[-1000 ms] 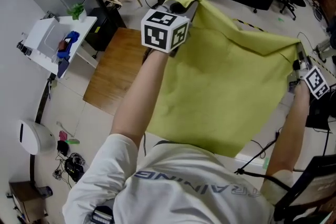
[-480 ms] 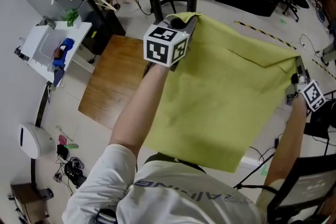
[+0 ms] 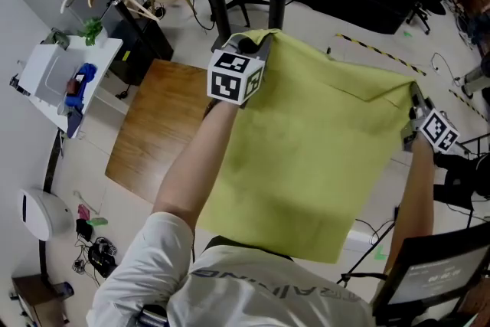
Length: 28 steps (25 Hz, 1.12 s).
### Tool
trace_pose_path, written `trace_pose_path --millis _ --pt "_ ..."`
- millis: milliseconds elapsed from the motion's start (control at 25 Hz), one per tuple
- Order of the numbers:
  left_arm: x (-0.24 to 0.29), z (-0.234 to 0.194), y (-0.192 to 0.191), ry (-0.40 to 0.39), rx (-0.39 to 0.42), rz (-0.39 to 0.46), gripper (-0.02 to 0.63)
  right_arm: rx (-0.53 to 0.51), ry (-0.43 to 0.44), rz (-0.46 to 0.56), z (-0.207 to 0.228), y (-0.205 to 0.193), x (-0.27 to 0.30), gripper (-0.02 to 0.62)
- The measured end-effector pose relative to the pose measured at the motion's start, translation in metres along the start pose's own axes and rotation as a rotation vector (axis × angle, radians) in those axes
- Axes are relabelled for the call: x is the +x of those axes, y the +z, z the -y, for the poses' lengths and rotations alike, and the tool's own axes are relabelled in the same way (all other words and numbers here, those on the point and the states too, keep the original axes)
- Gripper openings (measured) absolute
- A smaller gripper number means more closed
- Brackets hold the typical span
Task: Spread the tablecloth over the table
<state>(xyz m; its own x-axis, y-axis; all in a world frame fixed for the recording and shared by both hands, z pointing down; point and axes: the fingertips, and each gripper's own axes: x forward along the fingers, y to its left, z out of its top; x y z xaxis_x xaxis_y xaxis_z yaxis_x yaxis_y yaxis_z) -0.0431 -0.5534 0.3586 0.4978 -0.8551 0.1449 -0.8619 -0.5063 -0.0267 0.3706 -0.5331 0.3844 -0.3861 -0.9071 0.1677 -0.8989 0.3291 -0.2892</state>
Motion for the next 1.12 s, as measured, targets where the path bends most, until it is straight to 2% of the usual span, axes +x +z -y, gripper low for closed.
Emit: trace_pose_path --millis 200,320,480,840,1040,1120 --pt "0.031 -0.017 -0.047 0.029 0.027 -0.05 0.015 -0.178 -0.027 -0.093 -0.016 -0.046 0.044 0.009" --pt "0.051 -0.02 -0.071 0.023 0.031 -0.071 0.015 -0.208 -0.035 -0.119 -0.015 -0.068 0.062 0.009" --pt "0.073 -0.03 -0.107 0.027 0.01 -0.115 0.015 -0.192 -0.045 -0.154 0.002 -0.095 0.076 0.009" --pt "0.104 -0.048 -0.185 0.025 -0.059 -0.222 0.017 -0.079 -0.072 -0.237 0.047 -0.164 0.093 0.009" --pt "0.103 -0.053 -0.211 -0.017 -0.126 -0.27 0.032 -0.019 -0.097 -0.249 0.059 -0.179 0.091 0.009" --pt "0.11 -0.055 -0.223 -0.045 -0.15 -0.281 0.068 -0.008 -0.099 -0.254 0.066 -0.188 0.1 0.009"
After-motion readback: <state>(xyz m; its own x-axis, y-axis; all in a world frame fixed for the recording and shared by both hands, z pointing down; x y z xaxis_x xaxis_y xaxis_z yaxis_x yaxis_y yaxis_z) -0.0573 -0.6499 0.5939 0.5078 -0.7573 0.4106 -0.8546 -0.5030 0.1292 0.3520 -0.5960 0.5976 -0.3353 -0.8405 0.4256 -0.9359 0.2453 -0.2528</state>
